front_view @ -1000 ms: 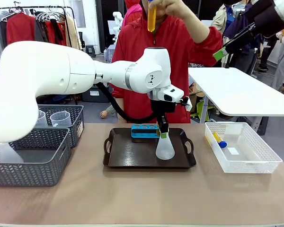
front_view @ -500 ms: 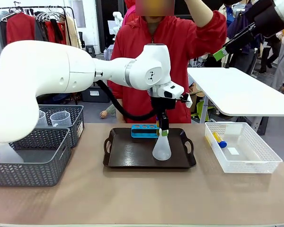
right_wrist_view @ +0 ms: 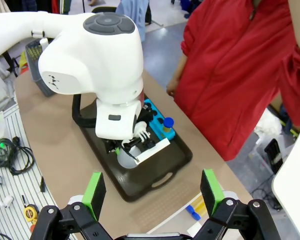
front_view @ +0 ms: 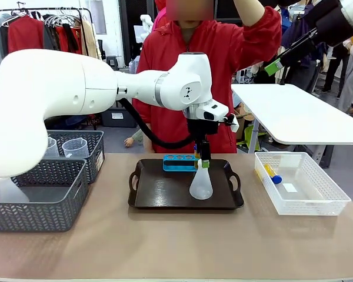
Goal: Prepare the laboratory tools.
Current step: Pick up one Large Measuring Cup and place it on the Handle tray.
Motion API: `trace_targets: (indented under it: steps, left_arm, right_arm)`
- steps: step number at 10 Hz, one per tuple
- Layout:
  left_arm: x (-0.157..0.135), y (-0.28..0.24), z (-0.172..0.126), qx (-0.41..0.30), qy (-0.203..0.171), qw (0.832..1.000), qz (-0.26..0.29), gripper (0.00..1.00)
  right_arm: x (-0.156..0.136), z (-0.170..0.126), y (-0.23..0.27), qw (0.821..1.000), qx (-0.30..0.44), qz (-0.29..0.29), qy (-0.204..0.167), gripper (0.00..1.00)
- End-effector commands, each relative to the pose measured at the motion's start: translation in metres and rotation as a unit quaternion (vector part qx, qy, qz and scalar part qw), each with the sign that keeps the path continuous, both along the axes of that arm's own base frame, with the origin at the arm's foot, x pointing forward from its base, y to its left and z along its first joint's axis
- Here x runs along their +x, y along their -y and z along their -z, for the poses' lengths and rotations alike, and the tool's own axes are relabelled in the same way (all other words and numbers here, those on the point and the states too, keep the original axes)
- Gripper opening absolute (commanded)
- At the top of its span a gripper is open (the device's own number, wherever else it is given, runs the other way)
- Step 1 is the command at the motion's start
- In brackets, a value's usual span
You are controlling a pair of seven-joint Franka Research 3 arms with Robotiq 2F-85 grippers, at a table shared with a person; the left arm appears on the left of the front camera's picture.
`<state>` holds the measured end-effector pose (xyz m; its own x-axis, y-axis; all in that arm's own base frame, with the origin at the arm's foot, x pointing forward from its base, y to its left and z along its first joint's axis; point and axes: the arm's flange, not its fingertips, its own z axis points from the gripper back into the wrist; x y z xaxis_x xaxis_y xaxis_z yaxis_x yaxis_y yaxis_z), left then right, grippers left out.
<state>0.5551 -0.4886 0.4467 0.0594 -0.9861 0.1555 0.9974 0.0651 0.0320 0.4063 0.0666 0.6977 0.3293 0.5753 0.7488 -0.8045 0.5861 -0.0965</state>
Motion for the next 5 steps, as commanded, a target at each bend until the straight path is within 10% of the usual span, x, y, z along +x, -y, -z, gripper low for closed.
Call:
trace_targets:
  steps: [1,5]
  left_arm:
    - [-0.006,-0.007,-0.018,-0.003,0.003,1.0,-0.011,1.0]
    - [-0.038,-0.047,-0.063,-0.011,0.015,0.998,-0.054,1.0]
  right_arm:
    - [-0.001,0.0,0.0,1.0,0.005,-0.003,0.0,1.0]
    - [-0.001,0.0,0.0,1.0,0.005,-0.003,0.0,1.0]
